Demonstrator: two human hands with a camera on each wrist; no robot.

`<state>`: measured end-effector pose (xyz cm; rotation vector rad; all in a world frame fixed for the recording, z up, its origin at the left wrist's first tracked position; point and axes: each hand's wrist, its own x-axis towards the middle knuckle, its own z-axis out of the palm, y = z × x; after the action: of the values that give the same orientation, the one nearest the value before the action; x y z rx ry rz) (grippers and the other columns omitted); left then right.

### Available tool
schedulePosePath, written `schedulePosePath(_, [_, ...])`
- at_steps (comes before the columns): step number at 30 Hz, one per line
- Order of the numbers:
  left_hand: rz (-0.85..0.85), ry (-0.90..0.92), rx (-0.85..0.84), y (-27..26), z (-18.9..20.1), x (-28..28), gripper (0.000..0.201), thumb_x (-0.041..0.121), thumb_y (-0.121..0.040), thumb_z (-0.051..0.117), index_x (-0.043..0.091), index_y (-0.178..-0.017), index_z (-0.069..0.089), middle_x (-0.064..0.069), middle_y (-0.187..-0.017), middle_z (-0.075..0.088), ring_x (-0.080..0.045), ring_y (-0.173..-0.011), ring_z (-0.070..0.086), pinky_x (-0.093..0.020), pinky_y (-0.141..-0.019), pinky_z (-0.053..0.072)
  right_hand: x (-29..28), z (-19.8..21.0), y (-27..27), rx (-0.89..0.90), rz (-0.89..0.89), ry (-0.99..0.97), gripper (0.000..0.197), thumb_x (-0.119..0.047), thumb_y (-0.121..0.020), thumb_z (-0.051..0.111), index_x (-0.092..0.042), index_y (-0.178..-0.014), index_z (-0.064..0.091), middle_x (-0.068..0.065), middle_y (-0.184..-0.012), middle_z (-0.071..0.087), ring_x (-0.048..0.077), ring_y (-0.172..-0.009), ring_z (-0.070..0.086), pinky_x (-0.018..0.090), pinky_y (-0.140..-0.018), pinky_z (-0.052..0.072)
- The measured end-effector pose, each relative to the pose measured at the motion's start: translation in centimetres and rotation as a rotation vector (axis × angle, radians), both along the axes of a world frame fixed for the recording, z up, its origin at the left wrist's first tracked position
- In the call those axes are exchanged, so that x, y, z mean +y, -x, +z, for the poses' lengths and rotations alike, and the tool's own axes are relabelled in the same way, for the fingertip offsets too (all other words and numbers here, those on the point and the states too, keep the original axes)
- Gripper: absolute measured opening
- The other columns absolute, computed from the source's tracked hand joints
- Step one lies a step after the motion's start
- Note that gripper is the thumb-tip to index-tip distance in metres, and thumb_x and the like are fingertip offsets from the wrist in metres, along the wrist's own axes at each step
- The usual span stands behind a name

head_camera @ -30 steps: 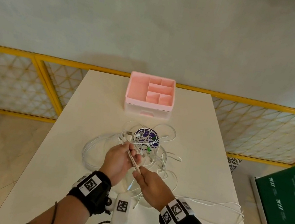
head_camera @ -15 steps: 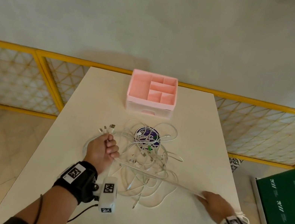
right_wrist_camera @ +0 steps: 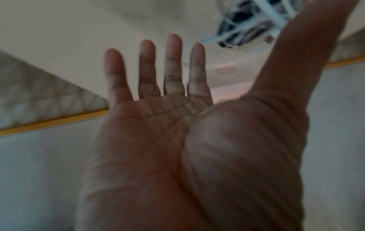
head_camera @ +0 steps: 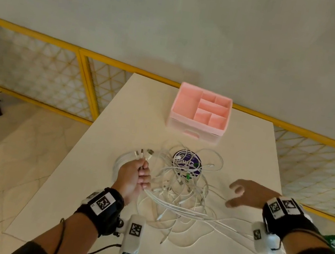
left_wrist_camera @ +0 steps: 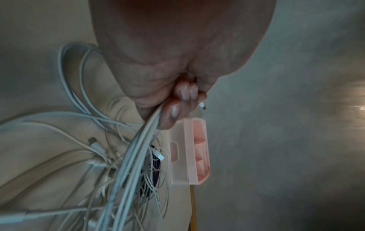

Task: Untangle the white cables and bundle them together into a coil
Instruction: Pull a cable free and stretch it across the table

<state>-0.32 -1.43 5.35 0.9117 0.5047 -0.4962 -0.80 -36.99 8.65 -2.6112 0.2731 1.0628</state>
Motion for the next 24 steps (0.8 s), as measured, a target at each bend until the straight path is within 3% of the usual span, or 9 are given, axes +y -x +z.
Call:
schedulePosePath(3, [0.042,-0.022,0.02,0.2,-0.5,1.4,0.039,0.025,-0.106,0.035,0.018,-0.069,0.044,0.007,-0.05,0.031,-0.007,-0.039,0.025,-0.023,-0.042,0.025,5.8,1.6,-4.4,-0.233,0.091,-0.125,0.035,-0.053,-0.087,0.069,-0.026,-0.109,0.065,-0.006,-0.109,0.065,0.016,-0.103,0.062,0.034,-0.092,0.046])
schedulePosePath(4, [0.053,-0.028,0.029,0.3,-0.7,1.9,0.038,0.025,-0.106,0.035,0.018,-0.069,0.044,0.007,-0.051,0.031,-0.008,-0.039,0.024,-0.023,-0.043,0.024,7.5,1.4,-5.5,-0.294,0.13,-0.143,0.025,-0.044,-0.095,0.061,-0.022,-0.107,0.067,-0.002,-0.111,0.066,0.019,-0.104,0.062,0.035,-0.092,0.046])
schedulePosePath(6, [0.073,-0.048,0.052,0.7,-1.1,2.8,0.037,0.024,-0.104,0.036,0.018,-0.069,0.044,0.007,-0.053,0.031,-0.008,-0.04,0.024,-0.024,-0.045,0.024,11.1,0.6,-7.2,-0.342,0.228,-0.143,0.025,-0.027,-0.102,0.048,-0.015,-0.11,0.069,0.004,-0.121,0.064,0.026,-0.113,0.059,0.034,-0.096,0.044])
schedulePosePath(9, [0.085,-0.058,0.081,1.7,-1.1,3.8,0.035,0.023,-0.102,0.037,0.018,-0.068,0.044,0.005,-0.056,0.03,-0.01,-0.043,0.024,-0.026,-0.047,0.023,15.2,-1.6,-8.2,-0.326,0.335,-0.092,0.032,-0.016,-0.102,0.044,-0.018,-0.13,0.06,0.003,-0.138,0.053,0.026,-0.125,0.053,0.031,-0.105,0.038])
schedulePosePath(12, [0.091,-0.085,0.099,2.5,-1.2,4.5,0.031,0.019,-0.098,0.037,0.018,-0.069,0.044,0.005,-0.058,0.029,-0.011,-0.045,0.023,-0.026,-0.049,0.023,16.7,-4.8,-9.4,-0.305,0.434,0.067,0.048,-0.013,-0.092,0.045,-0.029,-0.137,0.05,0.001,-0.141,0.053,0.029,-0.124,0.055,0.041,-0.105,0.045])
schedulePosePath(14, [0.091,-0.104,0.104,2.8,-1.1,4.9,0.028,0.018,-0.096,0.036,0.018,-0.069,0.044,0.004,-0.059,0.028,-0.012,-0.047,0.022,-0.026,-0.049,0.022,17.5,-5.6,-9.6,-0.305,0.532,0.231,0.047,-0.012,-0.088,0.046,-0.026,-0.133,0.053,0.003,-0.135,0.055,0.03,-0.122,0.055,0.045,-0.1,0.049])
schedulePosePath(17, [0.086,-0.118,0.117,3.0,-1.1,5.3,0.027,0.018,-0.096,0.036,0.018,-0.07,0.044,0.004,-0.059,0.028,-0.012,-0.048,0.022,-0.026,-0.05,0.022,17.9,-5.2,-8.8,-0.379,0.603,0.398,0.038,-0.009,-0.093,0.044,-0.02,-0.127,0.055,0.003,-0.129,0.052,0.029,-0.118,0.051,0.041,-0.096,0.049])
schedulePosePath(20, [0.067,-0.121,0.106,2.9,-0.9,5.2,0.027,0.017,-0.096,0.036,0.017,-0.07,0.044,0.004,-0.059,0.029,-0.012,-0.047,0.023,-0.026,-0.05,0.022,17.2,-4.5,-9.0,-0.44,0.597,0.421,0.031,-0.009,-0.095,0.044,-0.015,-0.123,0.058,0.007,-0.124,0.053,0.028,-0.112,0.055,0.037,-0.092,0.05])
schedulePosePath(24, [0.02,-0.14,0.062,2.1,-0.1,3.8,0.027,0.017,-0.096,0.039,0.017,-0.07,0.044,0.004,-0.058,0.029,-0.012,-0.048,0.023,-0.027,-0.05,0.023,16.1,-1.9,-8.7,-0.475,0.557,0.401,0.023,-0.015,-0.097,0.045,-0.013,-0.111,0.063,0.005,-0.113,0.064,0.027,-0.097,0.066,0.036,-0.077,0.053])
